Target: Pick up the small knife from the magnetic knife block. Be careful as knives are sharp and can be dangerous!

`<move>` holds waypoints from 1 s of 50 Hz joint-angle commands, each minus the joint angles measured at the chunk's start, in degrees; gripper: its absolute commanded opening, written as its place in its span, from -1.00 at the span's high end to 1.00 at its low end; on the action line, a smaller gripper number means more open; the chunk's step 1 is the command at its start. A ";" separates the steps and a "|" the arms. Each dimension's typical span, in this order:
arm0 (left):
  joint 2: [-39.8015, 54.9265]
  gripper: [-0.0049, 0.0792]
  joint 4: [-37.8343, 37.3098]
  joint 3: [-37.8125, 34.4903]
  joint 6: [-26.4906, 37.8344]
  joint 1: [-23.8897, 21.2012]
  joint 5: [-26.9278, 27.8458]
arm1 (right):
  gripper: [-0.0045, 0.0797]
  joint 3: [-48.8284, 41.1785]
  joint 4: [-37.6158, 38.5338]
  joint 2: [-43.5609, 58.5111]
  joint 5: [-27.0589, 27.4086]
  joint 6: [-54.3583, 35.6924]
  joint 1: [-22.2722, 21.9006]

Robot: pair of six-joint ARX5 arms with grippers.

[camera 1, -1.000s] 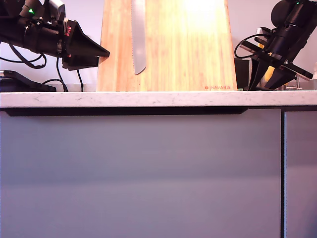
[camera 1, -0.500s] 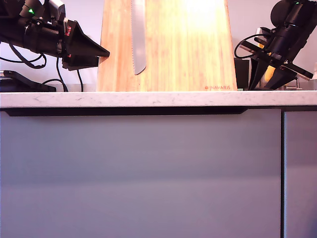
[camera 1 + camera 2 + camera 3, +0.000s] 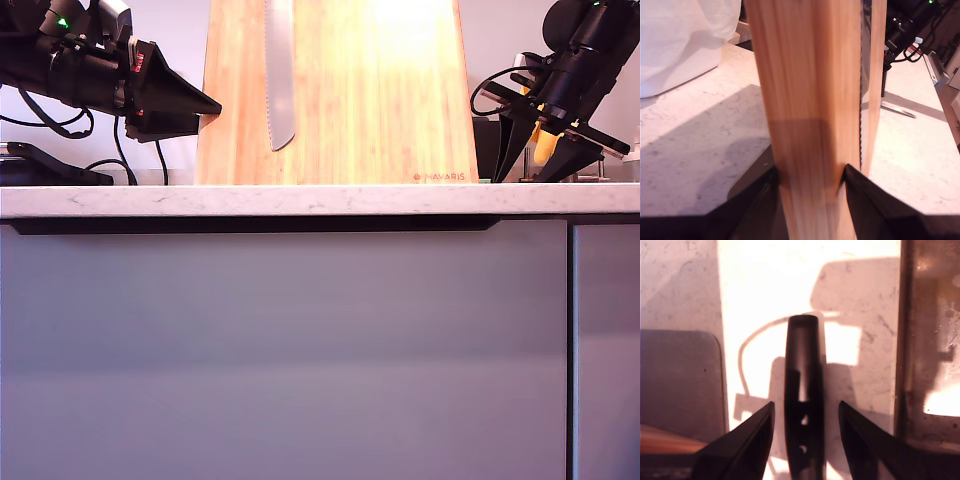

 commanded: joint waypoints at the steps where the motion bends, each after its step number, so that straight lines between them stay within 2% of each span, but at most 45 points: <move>1: 1.42 0.93 0.81 0.37 -0.15 -3.56 -0.55 | 0.01 -0.44 -0.52 1.33 0.48 -0.02 -0.09; 39: 1.40 0.93 0.37 0.37 -0.15 -3.56 -0.55 | 0.02 -0.42 -0.63 -6.49 0.46 -0.26 -0.09; 44: 1.42 0.93 0.39 0.37 -0.15 -3.56 -0.55 | 0.12 -0.42 -1.31 -8.35 0.46 -0.28 -0.09; 50: 1.40 0.93 0.42 0.37 -0.15 -3.56 -0.55 | 0.39 -0.42 -1.92 -10.47 0.46 -0.35 -0.09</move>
